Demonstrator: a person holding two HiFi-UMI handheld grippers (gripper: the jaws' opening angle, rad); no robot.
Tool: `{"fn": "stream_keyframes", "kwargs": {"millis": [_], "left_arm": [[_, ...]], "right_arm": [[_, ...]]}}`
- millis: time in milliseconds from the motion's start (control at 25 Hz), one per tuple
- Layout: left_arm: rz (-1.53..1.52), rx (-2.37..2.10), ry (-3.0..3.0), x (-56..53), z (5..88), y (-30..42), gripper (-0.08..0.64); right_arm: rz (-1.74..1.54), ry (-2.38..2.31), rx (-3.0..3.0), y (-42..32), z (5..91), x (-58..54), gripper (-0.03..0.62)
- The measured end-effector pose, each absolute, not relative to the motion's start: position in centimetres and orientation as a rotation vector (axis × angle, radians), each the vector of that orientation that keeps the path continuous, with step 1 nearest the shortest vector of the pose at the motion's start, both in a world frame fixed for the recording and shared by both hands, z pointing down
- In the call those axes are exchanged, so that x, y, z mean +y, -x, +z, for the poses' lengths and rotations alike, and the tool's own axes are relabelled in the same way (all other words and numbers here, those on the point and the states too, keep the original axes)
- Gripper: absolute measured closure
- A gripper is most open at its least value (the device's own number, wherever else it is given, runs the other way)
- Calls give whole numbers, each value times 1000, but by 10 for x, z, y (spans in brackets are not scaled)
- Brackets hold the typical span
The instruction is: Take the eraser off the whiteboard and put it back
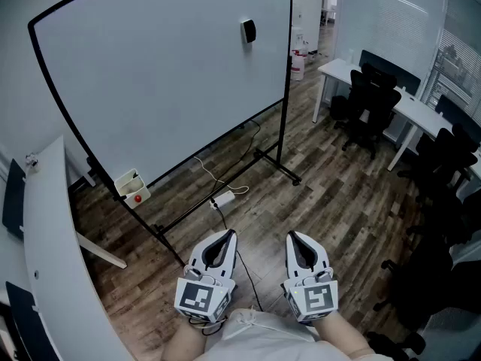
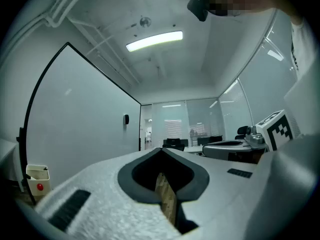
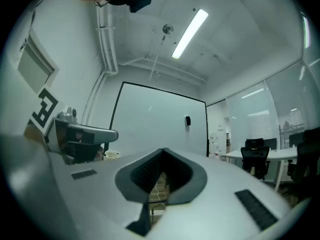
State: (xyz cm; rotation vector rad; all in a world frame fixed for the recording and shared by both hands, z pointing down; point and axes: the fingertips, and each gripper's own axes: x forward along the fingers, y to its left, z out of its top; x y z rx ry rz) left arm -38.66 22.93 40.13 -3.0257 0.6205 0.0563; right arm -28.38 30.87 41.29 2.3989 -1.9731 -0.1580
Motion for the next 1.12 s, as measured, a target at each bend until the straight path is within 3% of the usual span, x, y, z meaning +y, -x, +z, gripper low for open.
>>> {"fn": "stream_keyframes", "kwargs": {"millis": [760,1120], "left_arm": [[7,664,3097,180,442,403,544],[-32,714,3105,145,454,363,545]], "right_arm": [[-83,-2460,-1939,282,441,271,566],[-27,-2425,-1987,242,457,236,566]]}}
